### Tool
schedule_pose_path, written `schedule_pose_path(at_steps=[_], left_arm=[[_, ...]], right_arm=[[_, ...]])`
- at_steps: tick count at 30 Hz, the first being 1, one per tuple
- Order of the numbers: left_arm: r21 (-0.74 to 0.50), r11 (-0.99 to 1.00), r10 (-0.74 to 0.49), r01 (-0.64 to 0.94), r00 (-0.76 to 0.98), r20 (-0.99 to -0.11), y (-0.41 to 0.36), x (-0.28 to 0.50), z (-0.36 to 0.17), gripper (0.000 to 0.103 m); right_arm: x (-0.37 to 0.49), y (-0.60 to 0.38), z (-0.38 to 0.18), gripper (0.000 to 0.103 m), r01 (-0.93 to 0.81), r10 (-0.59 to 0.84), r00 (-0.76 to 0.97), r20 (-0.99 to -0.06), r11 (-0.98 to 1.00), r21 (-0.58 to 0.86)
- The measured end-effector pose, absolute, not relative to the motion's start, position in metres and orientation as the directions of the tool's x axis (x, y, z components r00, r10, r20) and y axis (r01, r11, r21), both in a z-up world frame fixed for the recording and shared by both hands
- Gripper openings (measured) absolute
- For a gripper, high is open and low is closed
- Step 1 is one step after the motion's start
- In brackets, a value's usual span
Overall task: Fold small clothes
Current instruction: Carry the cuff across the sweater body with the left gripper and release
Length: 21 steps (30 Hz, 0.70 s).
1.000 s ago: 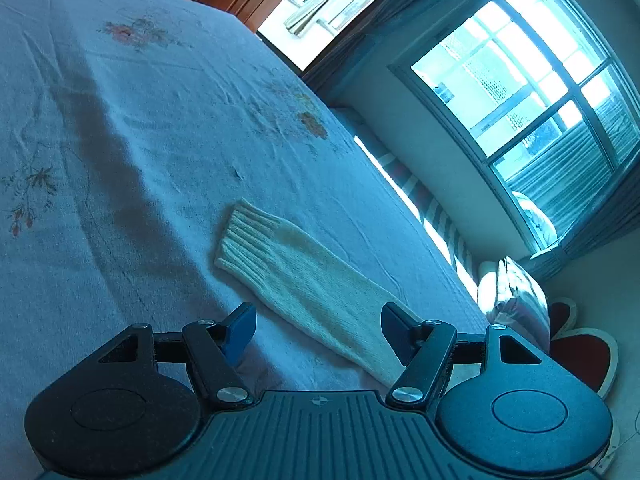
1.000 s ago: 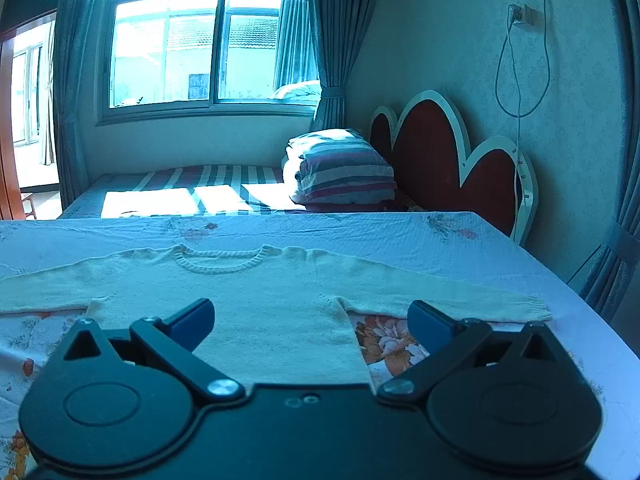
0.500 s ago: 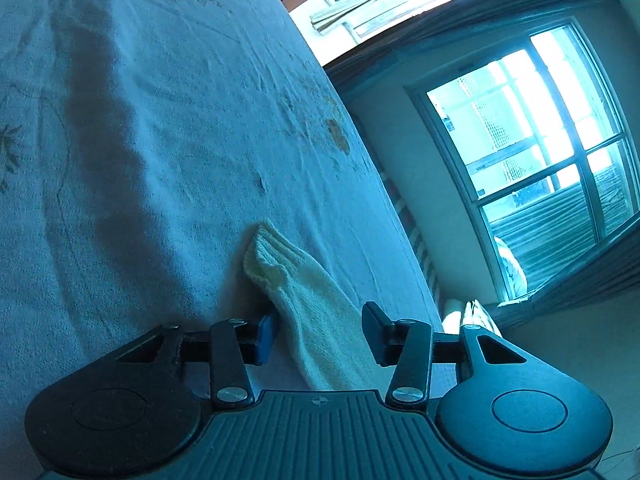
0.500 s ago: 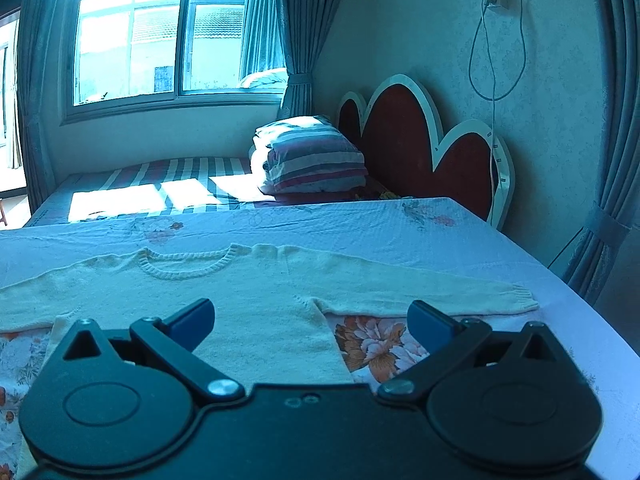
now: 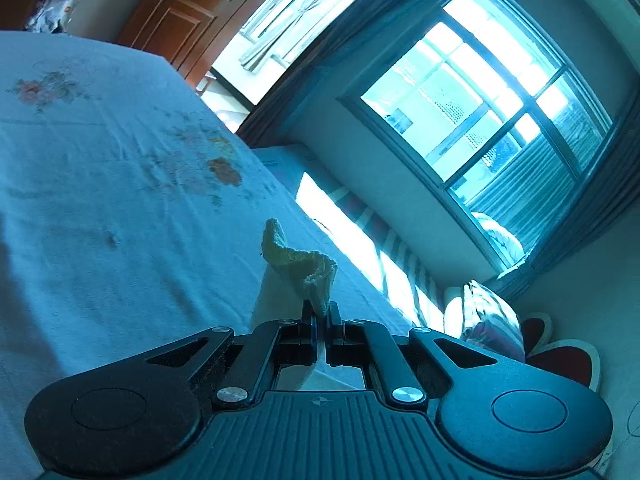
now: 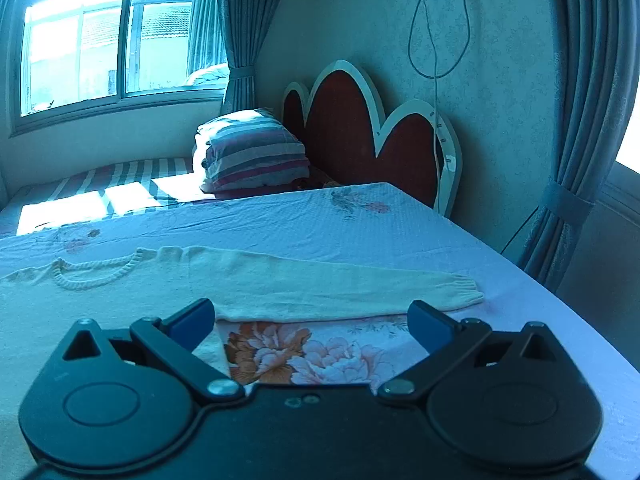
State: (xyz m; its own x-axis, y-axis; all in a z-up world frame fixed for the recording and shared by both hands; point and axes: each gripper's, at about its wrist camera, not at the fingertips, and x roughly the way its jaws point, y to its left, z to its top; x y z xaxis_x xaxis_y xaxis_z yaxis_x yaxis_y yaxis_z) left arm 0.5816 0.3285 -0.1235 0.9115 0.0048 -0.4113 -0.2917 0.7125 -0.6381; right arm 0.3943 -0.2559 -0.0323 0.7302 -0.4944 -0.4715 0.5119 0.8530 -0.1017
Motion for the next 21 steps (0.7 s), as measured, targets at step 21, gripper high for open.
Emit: schedule_pose_path(at_steps=[21], left_arm=[[-0.321,0.935,-0.306,0.148,0.794,-0.526,-0.133,0.654,-0.096,0.003]], right_arm=[[0.391,-0.502,-0.078,0.103,0.632,-0.565,0.627,-0.536,0.772,-0.075]])
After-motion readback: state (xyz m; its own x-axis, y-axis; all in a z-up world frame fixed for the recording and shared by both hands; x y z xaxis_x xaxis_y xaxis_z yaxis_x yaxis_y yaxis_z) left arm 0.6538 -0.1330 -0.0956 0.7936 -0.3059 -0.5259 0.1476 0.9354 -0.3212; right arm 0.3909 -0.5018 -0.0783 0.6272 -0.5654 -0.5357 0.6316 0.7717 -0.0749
